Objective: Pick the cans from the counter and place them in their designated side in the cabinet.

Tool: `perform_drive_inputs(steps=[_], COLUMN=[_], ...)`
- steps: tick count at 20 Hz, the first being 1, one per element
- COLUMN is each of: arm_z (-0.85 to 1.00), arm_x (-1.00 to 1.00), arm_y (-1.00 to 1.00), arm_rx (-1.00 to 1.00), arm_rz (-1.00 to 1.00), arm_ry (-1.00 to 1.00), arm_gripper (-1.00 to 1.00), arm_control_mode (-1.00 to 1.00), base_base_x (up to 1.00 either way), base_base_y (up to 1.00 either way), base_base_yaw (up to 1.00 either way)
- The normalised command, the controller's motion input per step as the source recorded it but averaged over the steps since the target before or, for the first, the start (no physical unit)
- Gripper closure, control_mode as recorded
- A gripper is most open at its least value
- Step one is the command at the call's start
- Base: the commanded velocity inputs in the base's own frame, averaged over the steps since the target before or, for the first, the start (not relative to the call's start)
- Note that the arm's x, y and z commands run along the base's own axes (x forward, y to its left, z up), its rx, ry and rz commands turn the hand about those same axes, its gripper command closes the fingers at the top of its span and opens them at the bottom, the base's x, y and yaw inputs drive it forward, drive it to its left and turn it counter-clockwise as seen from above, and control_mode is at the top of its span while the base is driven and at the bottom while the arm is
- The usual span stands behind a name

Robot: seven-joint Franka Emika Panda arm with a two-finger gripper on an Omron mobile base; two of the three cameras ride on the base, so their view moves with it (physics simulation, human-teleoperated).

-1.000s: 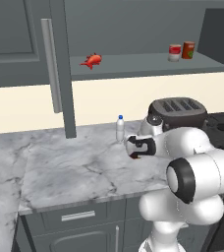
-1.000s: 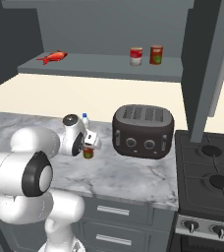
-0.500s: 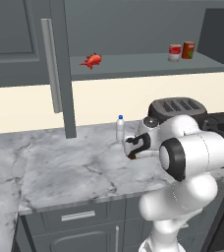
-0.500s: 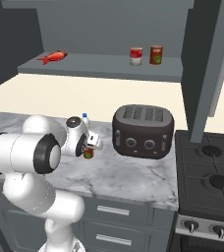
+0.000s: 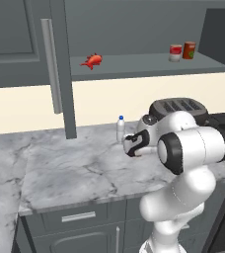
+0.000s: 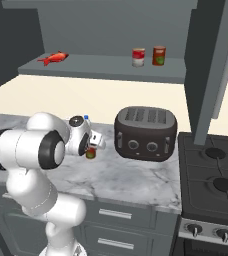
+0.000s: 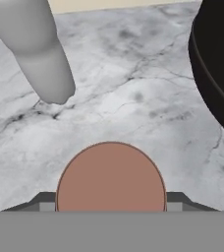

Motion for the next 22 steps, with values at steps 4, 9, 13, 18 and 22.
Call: perform_drive_inputs(steps=[4, 9, 13, 18, 22], arm_z=[0.18, 0.28, 0.35, 0.36, 0.35], arm_x=[0.0, 0.0, 0.0, 0.0, 0.0], arm_y=[-0.05, -0.2, -0.22, -0.17, -0.09], arm_rx=[0.0, 0.02, 0.03, 0.04, 0.03], arm_rz=[-0.01, -0.01, 0.0, 0.0, 0.0], arm_ry=[-0.01, 0.0, -0.01, -0.02, -0.02], arm_gripper=[1.0, 1.0, 1.0, 1.0, 1.0], arm_control_mode=[-1.0, -1.0, -1.0, -1.0, -1.0], base_base_x=[0.0, 0.0, 0.0, 0.0, 0.0], base_base_y=[0.0, 0.0, 0.0, 0.0, 0.0], base_base_yaw=[0.0, 0.0, 0.0, 0.0, 0.0])
